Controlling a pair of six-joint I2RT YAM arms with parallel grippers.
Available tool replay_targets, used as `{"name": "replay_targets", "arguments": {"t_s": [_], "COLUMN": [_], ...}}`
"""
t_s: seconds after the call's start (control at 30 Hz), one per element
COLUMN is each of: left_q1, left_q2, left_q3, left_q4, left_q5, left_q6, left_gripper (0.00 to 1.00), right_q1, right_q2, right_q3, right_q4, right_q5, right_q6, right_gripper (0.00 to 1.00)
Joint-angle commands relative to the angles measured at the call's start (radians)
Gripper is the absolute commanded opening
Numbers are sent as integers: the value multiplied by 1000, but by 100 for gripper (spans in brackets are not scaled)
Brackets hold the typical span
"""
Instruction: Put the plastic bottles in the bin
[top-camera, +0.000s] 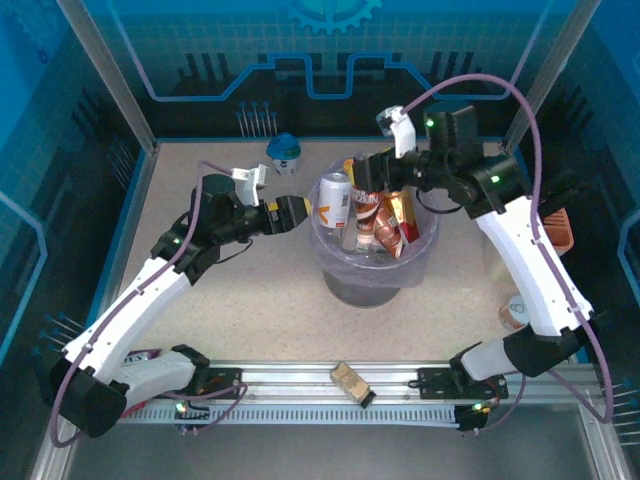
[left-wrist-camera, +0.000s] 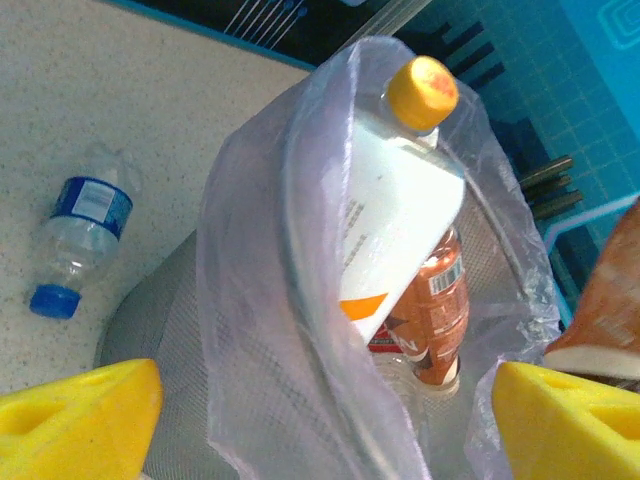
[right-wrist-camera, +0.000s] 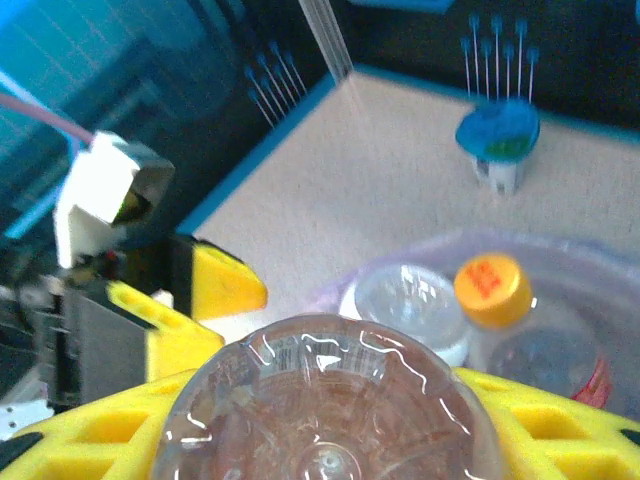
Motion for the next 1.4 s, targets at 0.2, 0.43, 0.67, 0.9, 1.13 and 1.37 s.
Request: {"name": "replay_targets", "arguments": {"t_s": [0.2,0.43,0.67,0.9,1.13,1.37], "left_q1": [-41,-57,-60,-60,-59,-65], "left_q2": [19,25,30,32,27,27], "left_q3": [-69,-106,-120,-124,-139,-145], "left_q4": [33,98,121,132,142,150], "left_q5": [33,9,0,2,8,4], "left_q6": [-41,-66,-72,-75,-83,-86], "left_gripper": [80,78,77,76,76,75], "right_q1": [103,142,161,145,99,117], "right_q2": [32,105,114,98,108,60], "right_q3": [-105,-89,-39,119,113,-101], "right_q4": [-100,-209,-264,-345,-352,-243], "right_q5": [117,214,236,186,163,88], "right_q6": [-95,-201,-246,-252,-237,-156], "right_gripper": [35,35,53,93,65,43]}}
